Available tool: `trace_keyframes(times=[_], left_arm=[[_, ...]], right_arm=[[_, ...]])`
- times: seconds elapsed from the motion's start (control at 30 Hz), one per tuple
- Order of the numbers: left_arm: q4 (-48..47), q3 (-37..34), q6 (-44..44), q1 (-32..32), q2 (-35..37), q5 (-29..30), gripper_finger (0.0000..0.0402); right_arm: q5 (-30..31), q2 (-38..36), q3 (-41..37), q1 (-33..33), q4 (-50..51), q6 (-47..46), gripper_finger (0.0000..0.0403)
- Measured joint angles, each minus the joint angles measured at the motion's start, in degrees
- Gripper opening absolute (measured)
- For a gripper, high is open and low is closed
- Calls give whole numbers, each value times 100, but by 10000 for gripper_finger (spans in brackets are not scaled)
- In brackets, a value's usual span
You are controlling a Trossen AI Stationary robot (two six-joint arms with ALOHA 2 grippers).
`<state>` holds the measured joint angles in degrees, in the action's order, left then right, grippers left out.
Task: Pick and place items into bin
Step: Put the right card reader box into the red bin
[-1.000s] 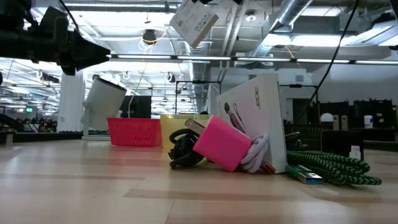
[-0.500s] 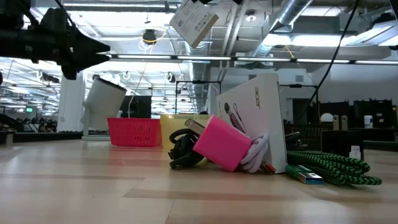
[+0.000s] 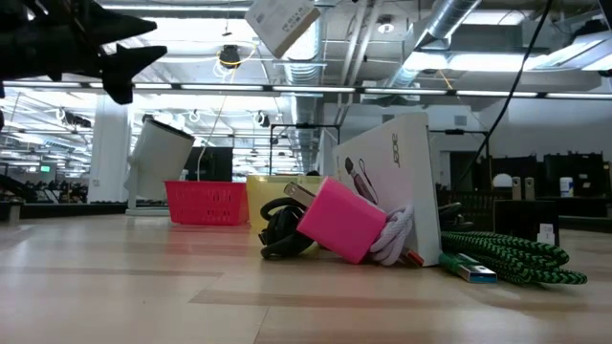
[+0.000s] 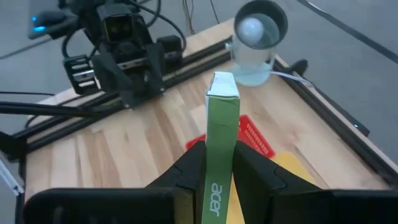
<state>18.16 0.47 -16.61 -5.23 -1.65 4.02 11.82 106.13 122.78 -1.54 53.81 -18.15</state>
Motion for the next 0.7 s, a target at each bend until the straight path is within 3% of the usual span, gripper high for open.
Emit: trace_keyframes(times=[0.2,0.53,0.7], left_arm=[[795,2,-168,0,-803,-335,187],[2709,216,-23,-53,-2964,-531,187],[3223,584,-28,-344,-4028,-892,187]], right_arm=[[-3,0,0,2,-38,18,64],[-13,0,0,39,-130,18,64],[-256,0,0,46,-265,18,64]])
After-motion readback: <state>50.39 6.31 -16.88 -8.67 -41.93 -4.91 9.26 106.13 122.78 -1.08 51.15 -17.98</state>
